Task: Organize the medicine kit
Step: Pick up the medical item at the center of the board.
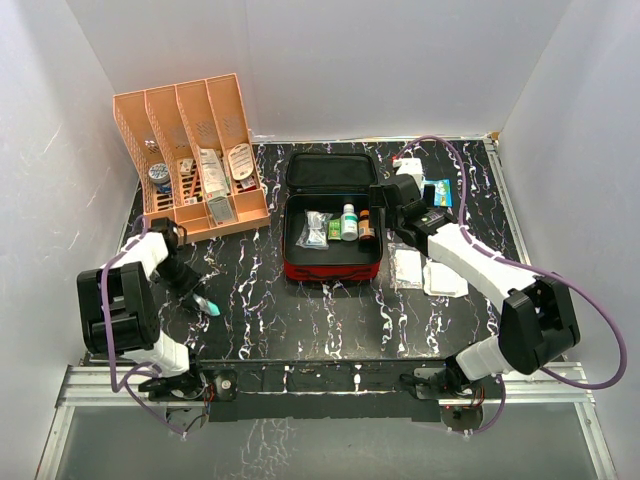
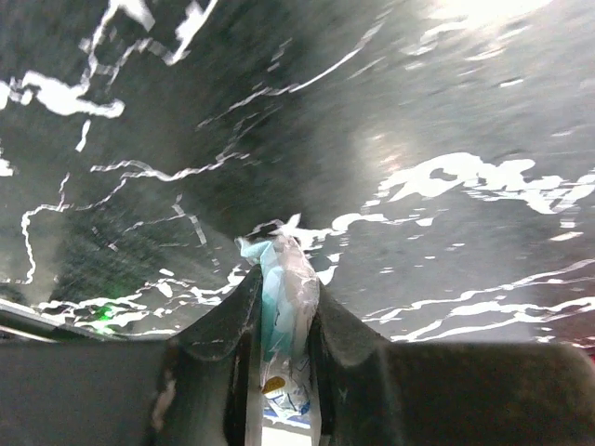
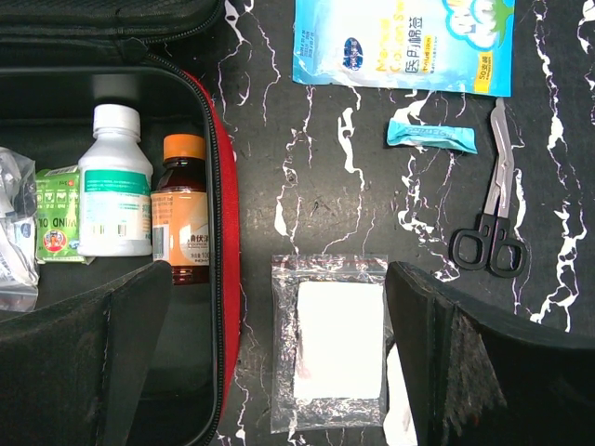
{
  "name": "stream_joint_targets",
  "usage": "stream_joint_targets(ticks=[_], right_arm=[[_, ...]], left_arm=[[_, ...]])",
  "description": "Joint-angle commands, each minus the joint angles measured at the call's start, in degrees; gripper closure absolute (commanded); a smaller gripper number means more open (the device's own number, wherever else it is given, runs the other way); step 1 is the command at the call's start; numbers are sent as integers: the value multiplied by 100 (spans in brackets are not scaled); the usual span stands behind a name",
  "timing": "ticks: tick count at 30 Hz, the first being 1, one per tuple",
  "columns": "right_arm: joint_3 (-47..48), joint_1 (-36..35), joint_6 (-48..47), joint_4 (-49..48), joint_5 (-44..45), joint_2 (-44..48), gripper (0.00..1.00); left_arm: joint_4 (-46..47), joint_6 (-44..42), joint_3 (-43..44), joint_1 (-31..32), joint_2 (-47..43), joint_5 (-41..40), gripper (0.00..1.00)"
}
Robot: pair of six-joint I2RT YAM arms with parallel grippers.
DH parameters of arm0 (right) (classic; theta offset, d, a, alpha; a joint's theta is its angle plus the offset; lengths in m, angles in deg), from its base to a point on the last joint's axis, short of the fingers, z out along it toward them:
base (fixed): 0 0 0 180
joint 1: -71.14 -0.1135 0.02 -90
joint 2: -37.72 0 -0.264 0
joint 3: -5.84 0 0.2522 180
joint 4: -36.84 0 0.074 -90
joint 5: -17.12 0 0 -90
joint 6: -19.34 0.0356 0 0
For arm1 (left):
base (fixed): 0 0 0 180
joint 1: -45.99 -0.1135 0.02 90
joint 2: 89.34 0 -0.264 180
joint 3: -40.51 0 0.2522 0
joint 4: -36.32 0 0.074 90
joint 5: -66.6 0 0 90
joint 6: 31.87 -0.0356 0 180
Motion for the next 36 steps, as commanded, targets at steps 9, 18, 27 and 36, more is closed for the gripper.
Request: stream_joint_targets(ticks=[9, 18, 27, 36], right_arm=[[272, -11, 174, -439, 397, -96, 2], [473, 145, 306, -295, 892, 119, 2], [268, 453, 517, 140, 1276, 833, 2], [-168, 507, 832, 538, 1602, 1520, 2]], left_arm=[[-344, -1751, 3119, 1047, 891, 739, 92], [-573, -2456, 6466, 2490, 2480, 1024, 93], [-817, -2648, 8427, 3310, 3881, 1607, 94], [-1175, -2843, 8001, 3685, 3947, 1830, 95]])
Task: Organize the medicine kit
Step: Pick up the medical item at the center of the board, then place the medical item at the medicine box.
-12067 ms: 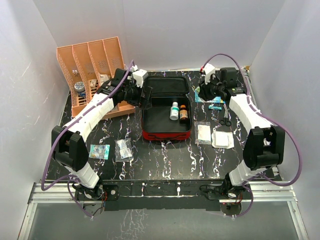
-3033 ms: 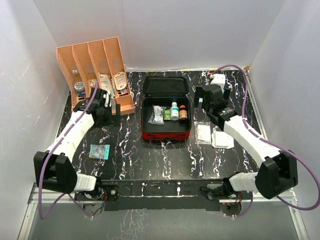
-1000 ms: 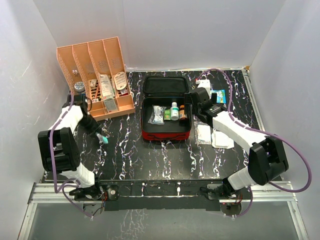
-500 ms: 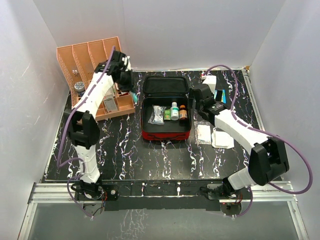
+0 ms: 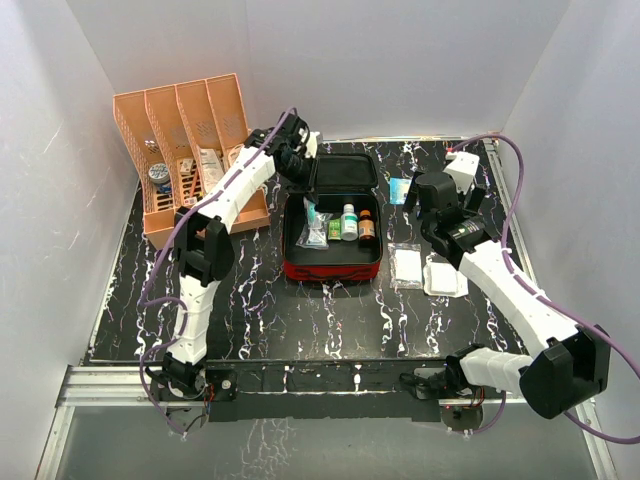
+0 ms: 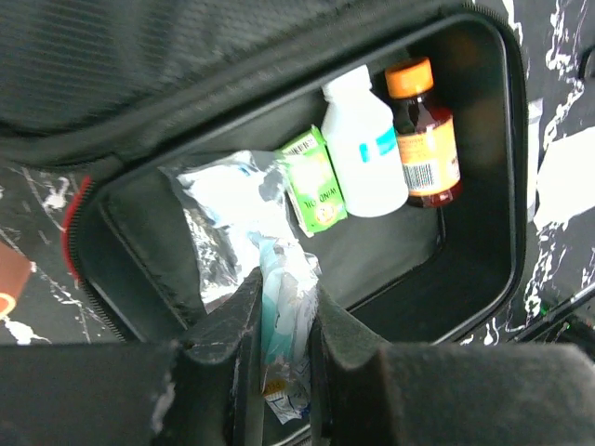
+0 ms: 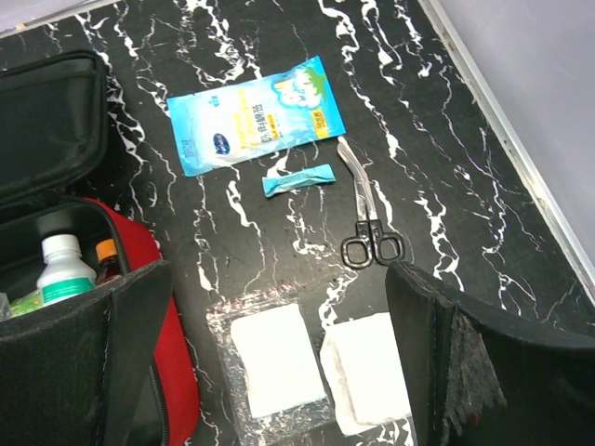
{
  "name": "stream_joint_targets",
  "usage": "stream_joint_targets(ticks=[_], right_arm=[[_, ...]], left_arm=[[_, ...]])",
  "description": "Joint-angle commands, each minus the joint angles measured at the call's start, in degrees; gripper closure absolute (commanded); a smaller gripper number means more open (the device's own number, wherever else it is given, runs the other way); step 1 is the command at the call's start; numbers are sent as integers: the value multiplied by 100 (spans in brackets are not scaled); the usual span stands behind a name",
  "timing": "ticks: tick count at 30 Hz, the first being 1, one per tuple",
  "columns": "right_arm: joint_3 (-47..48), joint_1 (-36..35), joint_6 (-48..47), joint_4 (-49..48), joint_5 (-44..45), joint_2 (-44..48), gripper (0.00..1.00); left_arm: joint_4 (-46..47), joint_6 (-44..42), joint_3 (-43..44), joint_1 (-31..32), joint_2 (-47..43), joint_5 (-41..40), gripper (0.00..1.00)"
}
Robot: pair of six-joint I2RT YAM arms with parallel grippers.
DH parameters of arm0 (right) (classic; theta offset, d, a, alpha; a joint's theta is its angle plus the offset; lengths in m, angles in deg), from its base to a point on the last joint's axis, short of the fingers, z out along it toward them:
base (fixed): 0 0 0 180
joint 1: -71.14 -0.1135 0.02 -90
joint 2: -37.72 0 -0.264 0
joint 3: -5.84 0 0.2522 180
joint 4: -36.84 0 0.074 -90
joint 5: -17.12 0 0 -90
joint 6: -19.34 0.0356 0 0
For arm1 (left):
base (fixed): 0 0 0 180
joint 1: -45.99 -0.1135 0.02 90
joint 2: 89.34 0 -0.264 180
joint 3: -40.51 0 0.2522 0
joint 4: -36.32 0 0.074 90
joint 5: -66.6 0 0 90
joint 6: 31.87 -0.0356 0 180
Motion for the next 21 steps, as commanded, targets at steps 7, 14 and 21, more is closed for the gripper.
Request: stream_joint_targets(ticks=[7, 14, 21], right_arm=[[-222, 82, 279, 174, 355, 337, 2], [-228, 96, 235, 93, 291, 291, 2], [-200, 95, 203, 66, 227, 263, 2]], left_arm=[[-703, -332, -631, 2, -417, -143, 98], [-478, -452, -1327, -90, -668, -455, 97], [-410, -464, -1023, -91, -420, -533, 64]])
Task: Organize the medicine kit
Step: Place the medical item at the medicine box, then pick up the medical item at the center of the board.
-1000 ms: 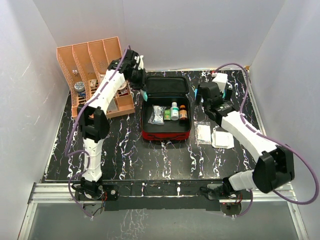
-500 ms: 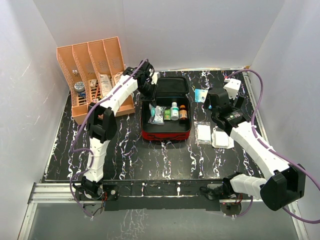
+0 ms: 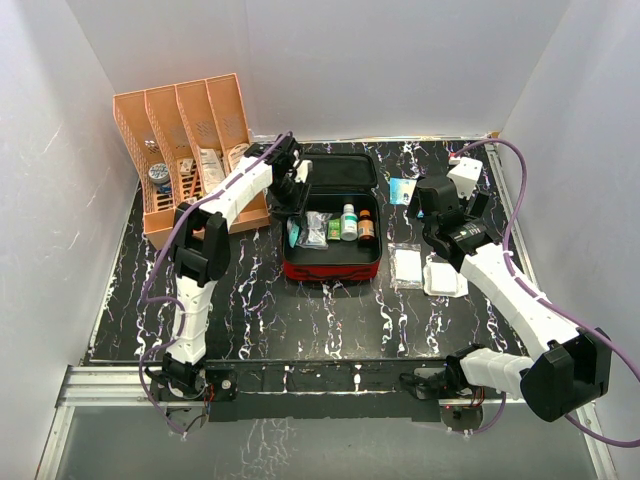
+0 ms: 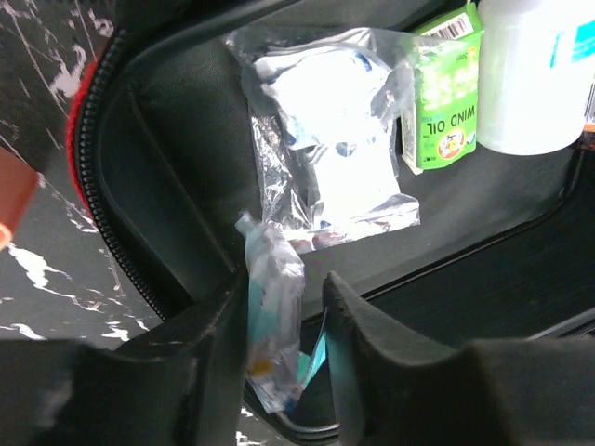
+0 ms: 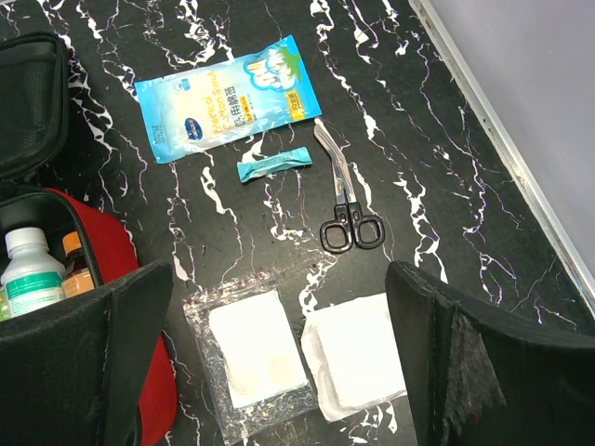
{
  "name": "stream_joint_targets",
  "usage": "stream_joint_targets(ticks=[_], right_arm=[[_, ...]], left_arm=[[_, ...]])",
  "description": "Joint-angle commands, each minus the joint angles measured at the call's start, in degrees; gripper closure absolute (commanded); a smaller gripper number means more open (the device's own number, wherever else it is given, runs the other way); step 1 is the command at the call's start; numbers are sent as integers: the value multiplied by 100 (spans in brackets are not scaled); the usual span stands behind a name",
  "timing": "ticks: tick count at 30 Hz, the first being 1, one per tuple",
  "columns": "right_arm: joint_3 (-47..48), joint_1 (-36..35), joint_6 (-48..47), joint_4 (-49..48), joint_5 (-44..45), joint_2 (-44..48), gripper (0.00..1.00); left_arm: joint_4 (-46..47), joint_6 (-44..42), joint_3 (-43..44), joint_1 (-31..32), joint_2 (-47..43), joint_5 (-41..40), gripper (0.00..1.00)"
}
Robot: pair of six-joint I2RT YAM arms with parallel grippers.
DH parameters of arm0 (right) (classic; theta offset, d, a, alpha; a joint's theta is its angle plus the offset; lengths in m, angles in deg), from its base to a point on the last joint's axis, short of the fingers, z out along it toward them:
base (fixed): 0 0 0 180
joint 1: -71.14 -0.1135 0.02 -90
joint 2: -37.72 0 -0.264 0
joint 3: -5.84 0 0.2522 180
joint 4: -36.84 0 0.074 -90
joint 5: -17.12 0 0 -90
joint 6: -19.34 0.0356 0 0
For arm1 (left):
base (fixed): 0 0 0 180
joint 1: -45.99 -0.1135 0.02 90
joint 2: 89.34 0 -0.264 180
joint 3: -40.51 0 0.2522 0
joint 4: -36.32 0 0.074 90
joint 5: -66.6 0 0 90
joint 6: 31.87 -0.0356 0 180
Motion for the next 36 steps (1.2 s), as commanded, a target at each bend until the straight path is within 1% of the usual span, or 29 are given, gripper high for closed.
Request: stream_joint_targets(ticks=[1, 2, 3, 7, 9, 16, 19, 22, 23, 24, 25, 28, 33, 36], right_arm=[[8, 27, 40, -231, 65, 88, 2], [1, 30, 40, -239, 69, 97, 2], [-3, 27, 40, -240, 71, 113, 2], [-33, 28, 57, -240, 49, 144, 2], [-62, 27, 58, -235, 41, 151, 2], [-200, 29, -132, -228, -220, 31, 2], [-79, 27, -153, 64, -520, -219, 2], [174, 28, -93, 646, -800, -620, 2], [188, 27, -111, 712, -919, -722, 2], [167, 28, -143, 707, -1095, -793, 2], [130, 28, -142, 686, -1307, -869, 2], [47, 33, -103, 684, -1705, -1160, 4], [178, 192, -143, 981, -2093, -1633, 5], [210, 412, -254, 959, -2549, -1870, 9]], left_arm=[[-101, -84, 360, -27, -221, -158, 57], [-107, -90, 423, -25, -189, -159, 51], [-116, -94, 473, -27, -153, -163, 47], [-169, -149, 559, -27, -140, -176, 36], [-179, -162, 559, -27, -165, -177, 33], [-108, -336, 836, -28, -391, -221, 33], [101, -473, 937, -23, -623, -294, 29], [528, -629, 803, -27, -955, -414, 20], [714, -660, 713, -34, -1085, -440, 14], [930, -671, 597, -40, -1225, -457, 3], [1119, -679, 490, -43, -1365, -447, 2], [1715, -654, 106, -70, -1814, -489, 1], [2676, -750, -716, -135, -2600, -502, 1], [3020, -800, -1132, -186, -2985, -481, 1]])
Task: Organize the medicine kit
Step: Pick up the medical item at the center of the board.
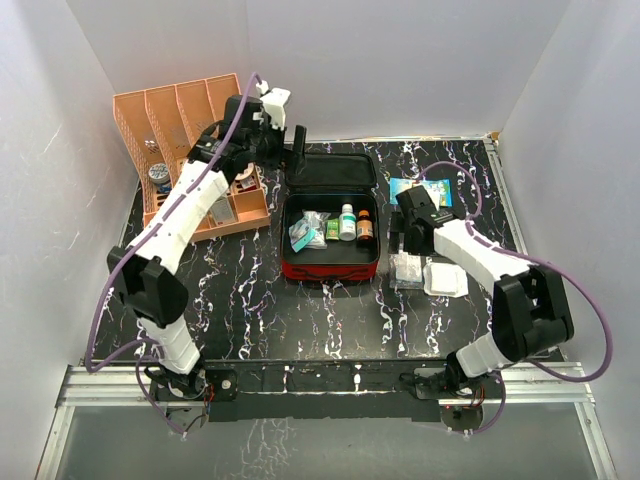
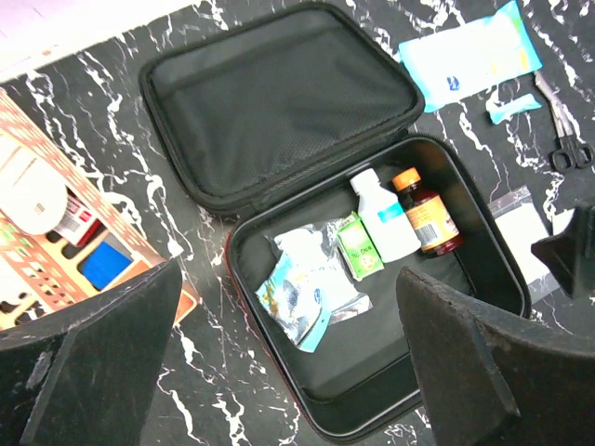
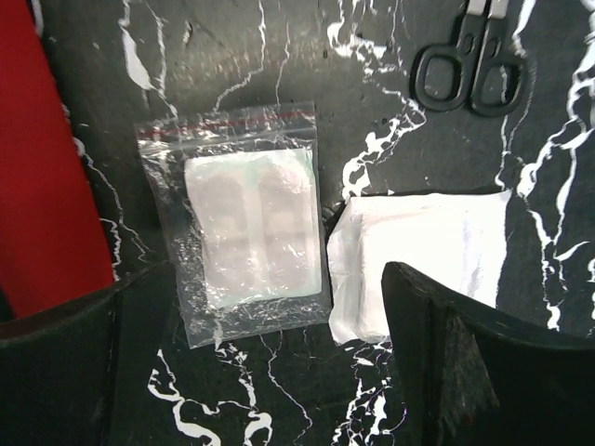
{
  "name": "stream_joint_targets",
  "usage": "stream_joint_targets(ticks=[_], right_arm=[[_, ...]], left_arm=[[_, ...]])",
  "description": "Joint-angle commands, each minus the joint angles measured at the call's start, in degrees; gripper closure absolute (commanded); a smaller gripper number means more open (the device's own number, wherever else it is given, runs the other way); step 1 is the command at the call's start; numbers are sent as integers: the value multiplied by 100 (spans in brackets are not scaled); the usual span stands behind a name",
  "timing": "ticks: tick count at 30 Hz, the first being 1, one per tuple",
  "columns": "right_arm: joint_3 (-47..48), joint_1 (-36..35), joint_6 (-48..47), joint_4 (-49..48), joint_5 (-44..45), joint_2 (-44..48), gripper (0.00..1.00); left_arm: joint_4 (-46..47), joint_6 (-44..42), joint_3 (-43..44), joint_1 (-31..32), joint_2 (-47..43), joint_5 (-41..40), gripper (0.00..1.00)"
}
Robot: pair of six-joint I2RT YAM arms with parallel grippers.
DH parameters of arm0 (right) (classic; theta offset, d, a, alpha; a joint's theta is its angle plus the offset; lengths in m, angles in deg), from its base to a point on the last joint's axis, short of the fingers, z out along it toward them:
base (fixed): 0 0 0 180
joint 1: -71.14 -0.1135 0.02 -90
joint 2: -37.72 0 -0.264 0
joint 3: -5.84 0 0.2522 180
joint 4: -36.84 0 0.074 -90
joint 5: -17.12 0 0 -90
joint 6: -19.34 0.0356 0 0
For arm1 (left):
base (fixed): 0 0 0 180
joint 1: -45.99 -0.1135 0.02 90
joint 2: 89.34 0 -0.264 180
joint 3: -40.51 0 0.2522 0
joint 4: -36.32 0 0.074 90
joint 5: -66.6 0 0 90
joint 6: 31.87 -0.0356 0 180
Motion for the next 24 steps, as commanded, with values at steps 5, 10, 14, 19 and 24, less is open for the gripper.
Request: stream_joint_targets(ticks=[5, 10, 14, 19, 24], right_arm=[[368, 364, -369, -60, -968, -604, 14], [527, 377, -540, -154, -1238, -965, 16], [531, 378, -585, -153, -1354, -1182, 16], [323, 379, -597, -200, -1309, -1208, 17], [92, 389, -604, -285, -1304, -1193, 20]], left_arm=[[254, -23, -608, -188, -664, 37, 1], [-475, 133, -554, -252, -600, 427, 1], [-870, 113, -439, -258, -457, 573, 1], [-908, 131, -411, -263, -375, 607, 1], [-955, 151, -366, -258, -303, 655, 1]])
